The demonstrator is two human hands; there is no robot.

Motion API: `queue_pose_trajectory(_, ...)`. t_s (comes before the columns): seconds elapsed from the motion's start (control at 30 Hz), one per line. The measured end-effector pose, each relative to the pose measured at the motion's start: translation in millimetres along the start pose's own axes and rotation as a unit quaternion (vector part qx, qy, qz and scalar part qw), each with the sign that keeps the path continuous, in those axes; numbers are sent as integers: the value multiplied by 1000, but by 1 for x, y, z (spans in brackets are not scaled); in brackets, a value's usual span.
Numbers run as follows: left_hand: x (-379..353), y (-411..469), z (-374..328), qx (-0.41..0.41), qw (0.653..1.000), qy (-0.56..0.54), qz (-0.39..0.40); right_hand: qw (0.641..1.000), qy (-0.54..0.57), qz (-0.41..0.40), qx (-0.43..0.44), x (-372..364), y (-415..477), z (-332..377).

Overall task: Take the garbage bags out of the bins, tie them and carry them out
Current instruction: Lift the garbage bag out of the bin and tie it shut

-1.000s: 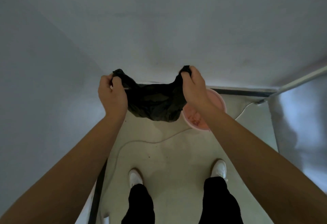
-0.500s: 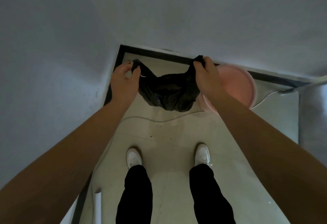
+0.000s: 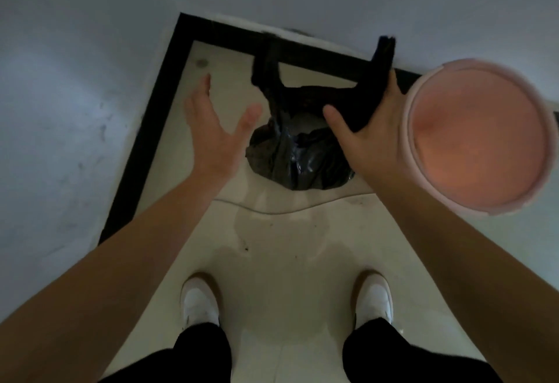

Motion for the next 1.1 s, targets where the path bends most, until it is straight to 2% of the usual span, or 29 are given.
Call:
queue_pose_trajectory(0.13,-43,0,34,-70,985,99,119,1000,-5,1,11,-47,6,-52)
queue_pose_trajectory(0.23,-82,20,53,-92,976,138,141,999,31,-9,-26,-76,24,-80)
queue_pose_trajectory(0.4,-121,93,65,-19,993,-49,102,987,132,-67,-63,-99,74,-108)
queue_pose_trajectory(0.53,-144,150,66,27,966,-214,141,963,196,-121,-142,-109,116,-116)
queue_pose_trajectory(0.6,-156,162,61,52,951,-262,158,958,195,-117,-177,-114,134,-118)
queue_pose_trajectory(0.7,-159,167,56,87,941,-287,154,944,259,-58,-196,-121,153,-127)
queue_pose_trajectory(0.77,-153,167,59,76,943,-286,149,935,294,-23,-197,-123,155,-131)
queue_pose_trajectory(0.83,-144,163,60,47,951,-267,145,942,264,-25,-208,-122,151,-131)
queue_pose_trajectory(0.97,-129,163,62,-6,967,-232,107,952,158,-79,-248,-114,156,-134)
queue_pose_trajectory(1.1,-123,169,63,46,945,-306,106,941,199,-40,-271,-117,169,-137)
Point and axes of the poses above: each hand's wrist, its own y-axis towards the middle knuckle, its own x-axis out of the back of the hand, z = x × y, the point moved 5 cm from there along y, towards the middle knuckle, and after that the axes turned 6 degrees about z, right-handed, at the moved point
